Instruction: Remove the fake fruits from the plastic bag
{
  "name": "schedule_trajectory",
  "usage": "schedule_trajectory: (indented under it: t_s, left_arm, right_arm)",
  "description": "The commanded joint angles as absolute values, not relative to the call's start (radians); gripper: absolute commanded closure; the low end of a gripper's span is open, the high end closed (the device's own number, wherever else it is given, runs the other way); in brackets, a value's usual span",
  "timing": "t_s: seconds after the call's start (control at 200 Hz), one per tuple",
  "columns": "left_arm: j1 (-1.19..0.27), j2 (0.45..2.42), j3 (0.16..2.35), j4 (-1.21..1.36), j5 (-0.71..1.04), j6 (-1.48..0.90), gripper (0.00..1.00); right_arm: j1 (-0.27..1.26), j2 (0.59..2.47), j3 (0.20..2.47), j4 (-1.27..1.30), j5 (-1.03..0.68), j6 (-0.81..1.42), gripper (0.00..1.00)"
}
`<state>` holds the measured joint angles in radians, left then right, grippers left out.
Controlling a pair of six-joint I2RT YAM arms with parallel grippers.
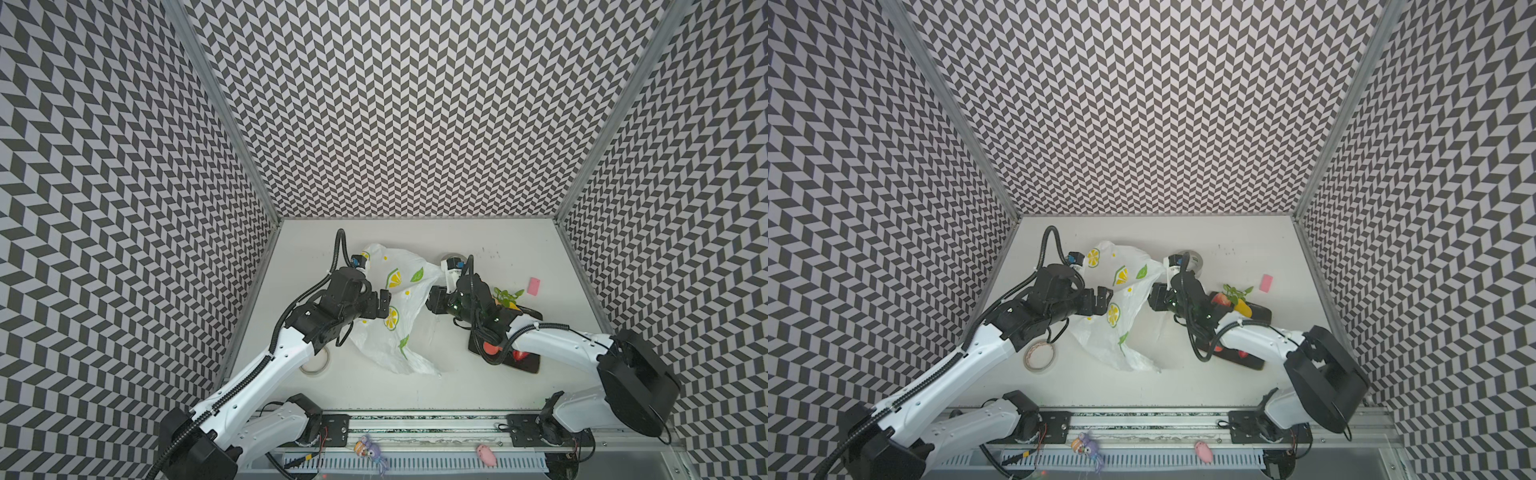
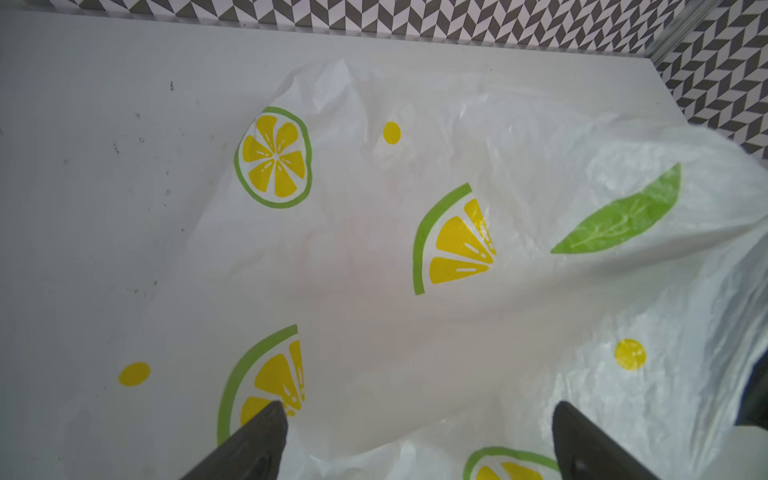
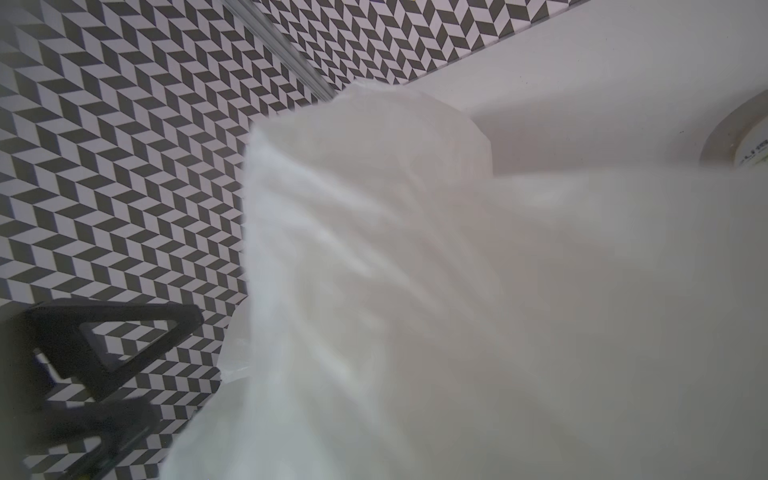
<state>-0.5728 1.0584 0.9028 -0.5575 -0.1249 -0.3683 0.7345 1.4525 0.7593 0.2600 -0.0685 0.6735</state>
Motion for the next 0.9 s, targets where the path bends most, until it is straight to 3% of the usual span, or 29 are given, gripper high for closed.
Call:
schedule_trajectory:
  t_s: [0.0,0.225,0.421,0.686,0.806,0.896]
  left_arm:
    - [-0.508,1.055,0.943,-0.574,-0.223,-0.314,0.0]
    - [-0.257,1.248,1.027,-0.43,0.006,-0.249,0.0]
    - [-0.226,1.562,1.266,-0.484,0.161,-0.169,0.0]
    - [-0.227,1.811,1.51,-0.528,0.196,-0.147,0.01]
    - [-0.231,1.897,1.564,-0.553,0.27,-0.127,0.13]
    - [-0.248,1.927,1.564,-0.548,0.315,-0.118,0.35]
  right_arm:
    - [0.727,1.413,0.677,0.277,-0.123,0.685,0.54]
    - [0.729,1.261,0.482,0.325,-0.185,0.743,0.47]
    - [0.729,1.161,0.443,0.28,-0.203,0.732,0.44]
    - [0.729,1.106,0.412,0.287,-0.262,0.728,0.43]
    - [0.729,1.085,0.391,0.285,-0.262,0.729,0.43]
    - [0.729,1.082,0.382,0.291,-0.261,0.729,0.43]
